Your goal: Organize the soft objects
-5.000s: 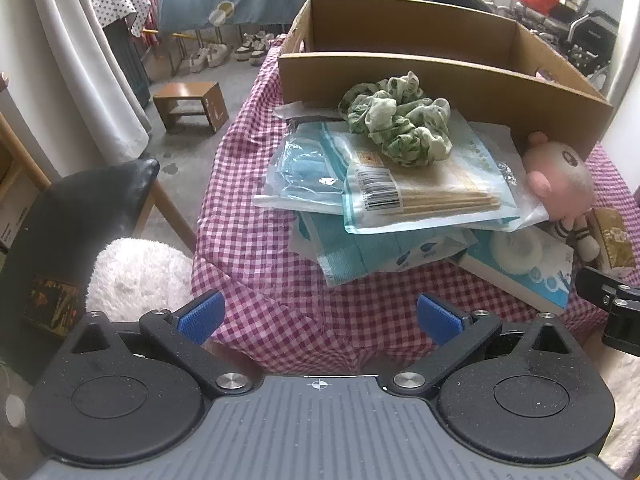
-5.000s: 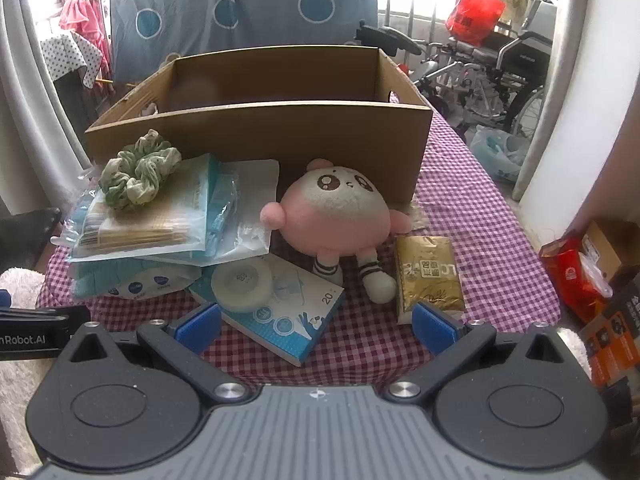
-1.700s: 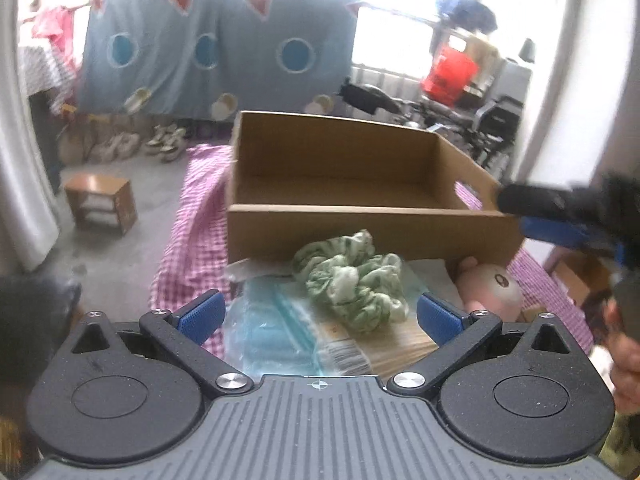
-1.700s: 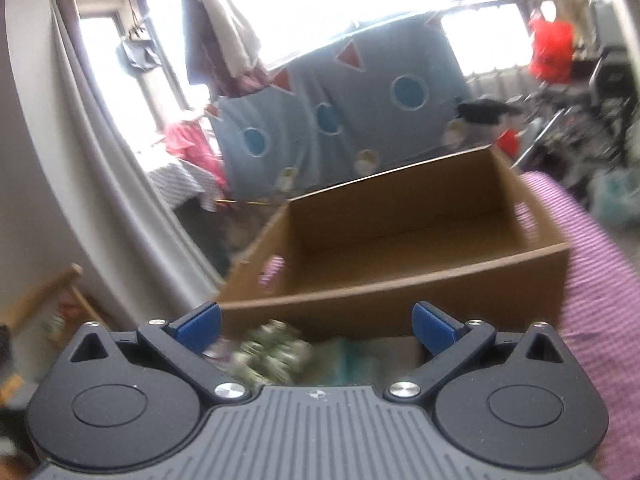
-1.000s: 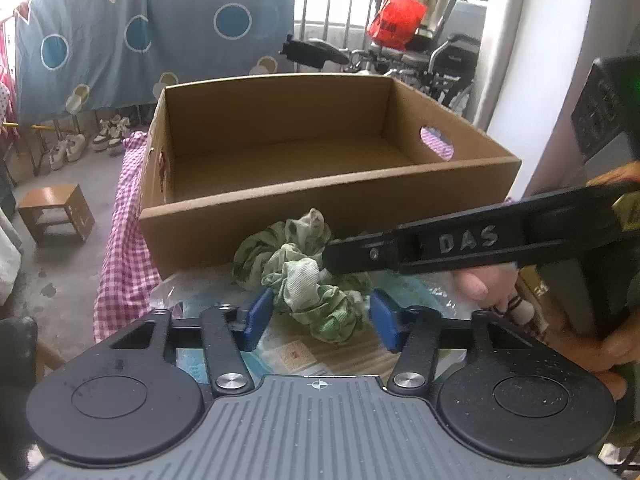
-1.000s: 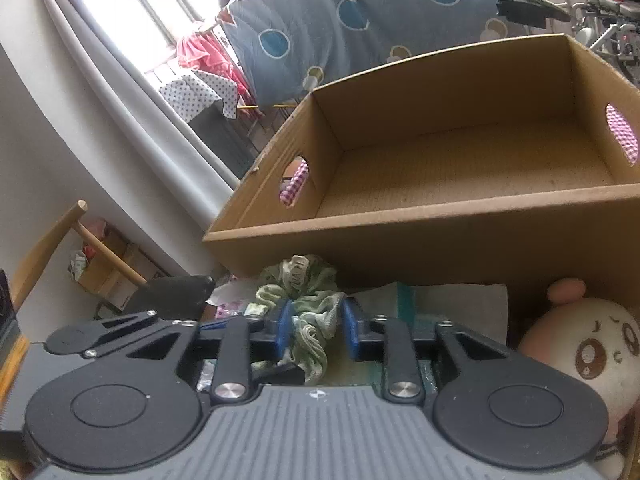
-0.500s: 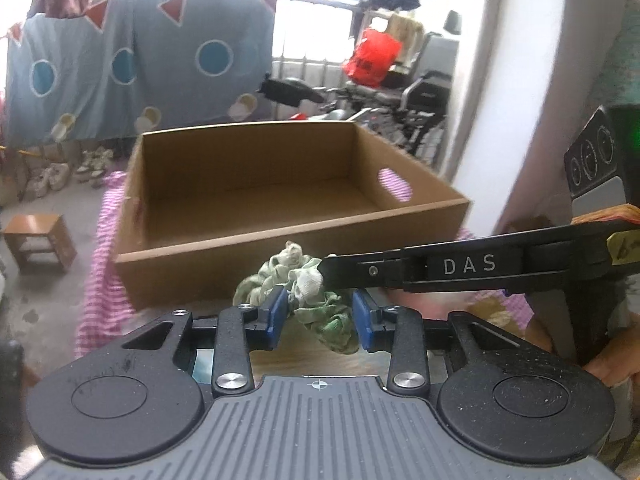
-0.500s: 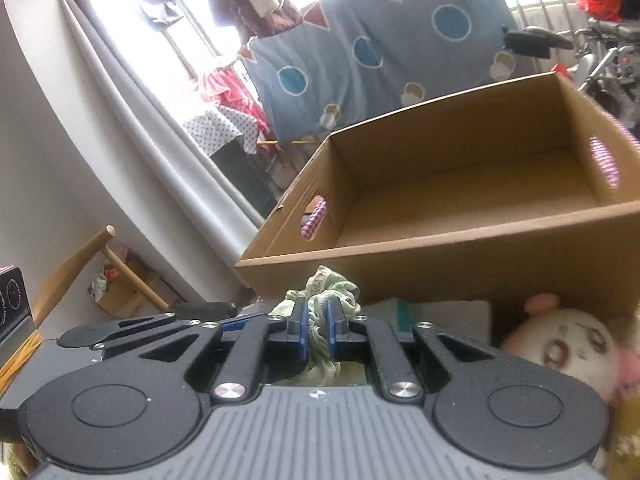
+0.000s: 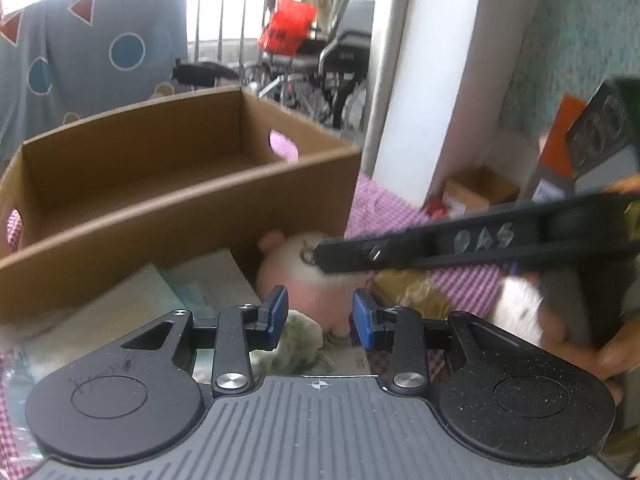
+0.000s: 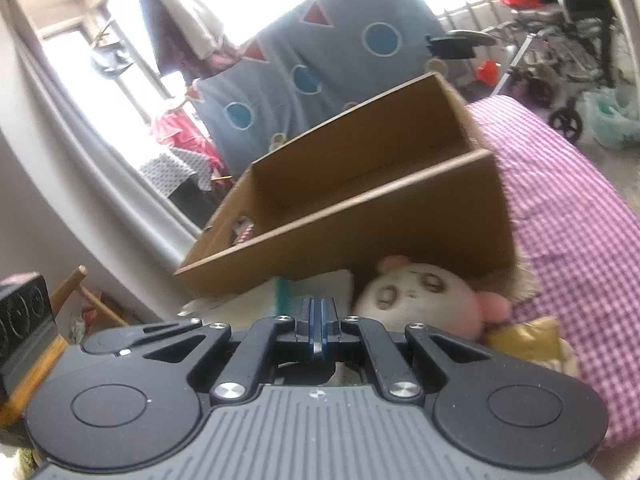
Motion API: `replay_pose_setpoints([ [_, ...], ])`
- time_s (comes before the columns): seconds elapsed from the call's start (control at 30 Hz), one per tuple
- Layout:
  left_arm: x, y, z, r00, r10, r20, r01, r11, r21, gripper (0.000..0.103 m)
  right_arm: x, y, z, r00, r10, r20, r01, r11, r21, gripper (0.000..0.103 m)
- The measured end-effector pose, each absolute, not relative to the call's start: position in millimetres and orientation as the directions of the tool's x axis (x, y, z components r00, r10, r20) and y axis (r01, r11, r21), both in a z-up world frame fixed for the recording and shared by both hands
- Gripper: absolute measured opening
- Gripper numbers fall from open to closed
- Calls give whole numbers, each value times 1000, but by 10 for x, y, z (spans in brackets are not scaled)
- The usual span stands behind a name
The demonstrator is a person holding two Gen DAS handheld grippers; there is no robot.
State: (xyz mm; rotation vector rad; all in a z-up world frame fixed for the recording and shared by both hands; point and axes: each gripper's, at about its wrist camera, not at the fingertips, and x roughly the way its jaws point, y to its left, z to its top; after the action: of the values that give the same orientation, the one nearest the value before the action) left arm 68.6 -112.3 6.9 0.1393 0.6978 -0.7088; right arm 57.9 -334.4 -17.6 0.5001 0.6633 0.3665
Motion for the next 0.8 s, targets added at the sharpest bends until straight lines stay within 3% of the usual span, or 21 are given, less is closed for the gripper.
replay_pose_setpoints([
  [0.3, 594, -1054, 52, 554, -530, -642, 644, 762, -73, 38, 547, -3562, -373, 708, 525, -472, -131, 755, 643, 5],
  [0.43, 485, -1013, 121, 577, -527, -625, 645, 763, -48, 49, 532, -3515, -385, 686, 556, -470, -153, 741, 654, 9],
  [0.47, 471, -986, 128, 583, -527, -619, 645, 763, -42, 52, 537, -3503, -399, 675, 570, -469, -157, 732, 663, 11],
  [0.53, 484, -973, 83, 592, -514, -621, 643, 766, -20, 55, 547, -3479, -445, 653, 594, -469, -157, 713, 684, 31],
  [0.6, 501, -981, 21, 598, -476, -645, 633, 774, 16, 55, 549, -3460, -500, 637, 608, -474, -154, 702, 695, 45],
  [0.8, 489, -953, -35, 597, -436, -673, 633, 772, 62, 52, 570, -3409, -530, 612, 629, -480, -152, 689, 709, 53],
])
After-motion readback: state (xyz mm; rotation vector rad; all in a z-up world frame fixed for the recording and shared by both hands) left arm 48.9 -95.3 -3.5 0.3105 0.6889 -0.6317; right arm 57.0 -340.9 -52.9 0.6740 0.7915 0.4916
